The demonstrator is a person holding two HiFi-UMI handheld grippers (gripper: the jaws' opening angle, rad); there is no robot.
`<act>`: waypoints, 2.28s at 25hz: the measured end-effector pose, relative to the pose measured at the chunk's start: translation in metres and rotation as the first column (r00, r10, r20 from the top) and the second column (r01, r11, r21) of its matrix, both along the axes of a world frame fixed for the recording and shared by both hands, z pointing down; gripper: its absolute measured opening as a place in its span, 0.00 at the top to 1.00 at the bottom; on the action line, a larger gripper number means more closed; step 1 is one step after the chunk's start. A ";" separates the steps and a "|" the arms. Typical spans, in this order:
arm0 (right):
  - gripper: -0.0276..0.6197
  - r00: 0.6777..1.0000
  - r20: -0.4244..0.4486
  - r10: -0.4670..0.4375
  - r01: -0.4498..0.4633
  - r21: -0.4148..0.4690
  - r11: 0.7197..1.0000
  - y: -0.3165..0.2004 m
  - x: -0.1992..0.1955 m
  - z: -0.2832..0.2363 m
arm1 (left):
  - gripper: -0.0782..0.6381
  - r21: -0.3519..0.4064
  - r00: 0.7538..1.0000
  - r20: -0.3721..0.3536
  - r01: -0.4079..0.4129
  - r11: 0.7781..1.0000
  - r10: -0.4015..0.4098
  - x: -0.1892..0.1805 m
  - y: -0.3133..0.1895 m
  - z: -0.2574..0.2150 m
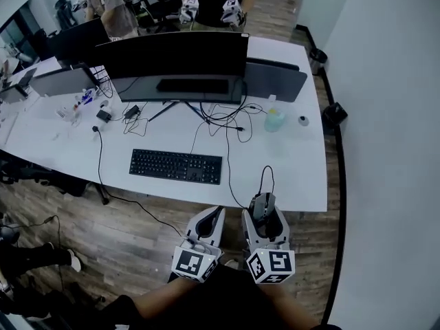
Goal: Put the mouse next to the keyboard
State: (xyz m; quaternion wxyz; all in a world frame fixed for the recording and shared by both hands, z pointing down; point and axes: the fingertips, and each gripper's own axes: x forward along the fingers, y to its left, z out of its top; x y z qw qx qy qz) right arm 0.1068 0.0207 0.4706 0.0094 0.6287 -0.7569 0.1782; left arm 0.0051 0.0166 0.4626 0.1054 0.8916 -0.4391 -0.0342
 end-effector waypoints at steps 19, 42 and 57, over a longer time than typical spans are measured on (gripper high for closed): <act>0.47 0.989 -0.135 0.053 -0.072 -0.143 0.987 -0.139 -0.023 0.044 | 0.89 -0.036 0.991 -0.034 -0.129 0.991 0.128 -0.019 -0.163 0.018; 0.47 0.991 -0.137 -0.010 -0.042 -0.375 0.926 -0.191 0.008 0.153 | 0.89 -0.089 0.995 0.069 -0.072 0.993 0.078 -0.015 -0.226 0.054; 0.47 0.993 -0.062 -0.098 0.046 -0.565 0.824 -0.221 0.006 0.250 | 0.89 -0.253 0.991 0.133 0.031 0.967 0.003 0.020 -0.254 0.113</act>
